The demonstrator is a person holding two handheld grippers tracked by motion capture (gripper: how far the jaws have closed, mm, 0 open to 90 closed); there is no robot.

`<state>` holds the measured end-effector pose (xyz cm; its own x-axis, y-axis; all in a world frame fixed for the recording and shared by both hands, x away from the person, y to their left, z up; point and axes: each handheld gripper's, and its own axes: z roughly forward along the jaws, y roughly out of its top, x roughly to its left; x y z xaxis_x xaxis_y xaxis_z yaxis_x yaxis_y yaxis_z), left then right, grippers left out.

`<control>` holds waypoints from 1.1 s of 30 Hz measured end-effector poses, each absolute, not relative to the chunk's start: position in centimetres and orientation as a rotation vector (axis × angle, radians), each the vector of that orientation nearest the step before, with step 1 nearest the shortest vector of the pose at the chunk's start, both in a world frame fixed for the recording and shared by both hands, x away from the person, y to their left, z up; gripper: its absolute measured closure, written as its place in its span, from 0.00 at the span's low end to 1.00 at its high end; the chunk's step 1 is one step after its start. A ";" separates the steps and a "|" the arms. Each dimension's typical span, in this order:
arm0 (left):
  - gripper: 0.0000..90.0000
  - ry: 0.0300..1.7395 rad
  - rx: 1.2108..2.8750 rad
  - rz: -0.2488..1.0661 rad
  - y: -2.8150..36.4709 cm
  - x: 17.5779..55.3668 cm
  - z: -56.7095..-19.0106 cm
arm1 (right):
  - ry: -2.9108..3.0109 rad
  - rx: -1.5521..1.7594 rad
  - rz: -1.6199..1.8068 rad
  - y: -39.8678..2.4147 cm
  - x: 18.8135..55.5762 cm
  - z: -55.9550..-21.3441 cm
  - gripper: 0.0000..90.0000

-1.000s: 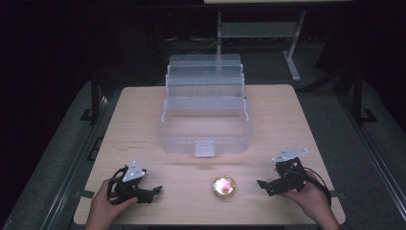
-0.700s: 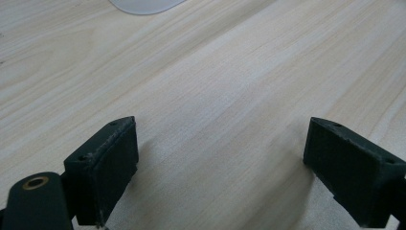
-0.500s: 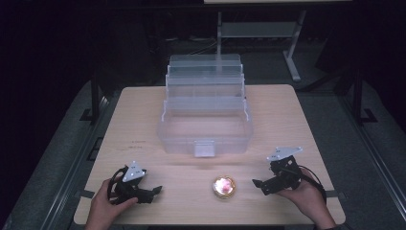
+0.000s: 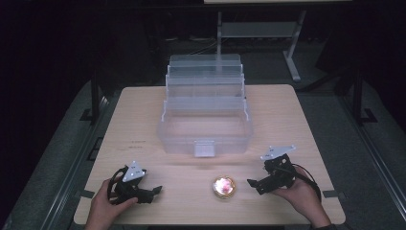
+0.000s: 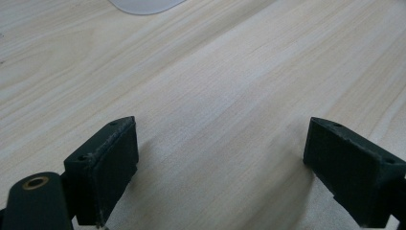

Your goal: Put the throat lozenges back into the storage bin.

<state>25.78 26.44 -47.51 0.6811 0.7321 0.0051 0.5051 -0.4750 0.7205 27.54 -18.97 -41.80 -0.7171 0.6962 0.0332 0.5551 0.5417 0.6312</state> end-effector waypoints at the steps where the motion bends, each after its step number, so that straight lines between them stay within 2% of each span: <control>1: 0.12 0.946 2.178 0.409 26.4 25.8 -47.5 | 2.559 1.050 0.932 -18.9 27.6 -41.8 0.00; 33: 0.12 0.947 2.175 0.409 26.4 25.8 -47.5 | 2.636 0.941 0.936 -14.9 28.3 -41.8 0.00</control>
<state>25.78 26.42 -47.52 0.6798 0.7334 0.0035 0.5057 -0.4722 0.7220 28.25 -14.85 -41.81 -0.7802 0.6247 0.0314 0.5047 0.5990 0.6217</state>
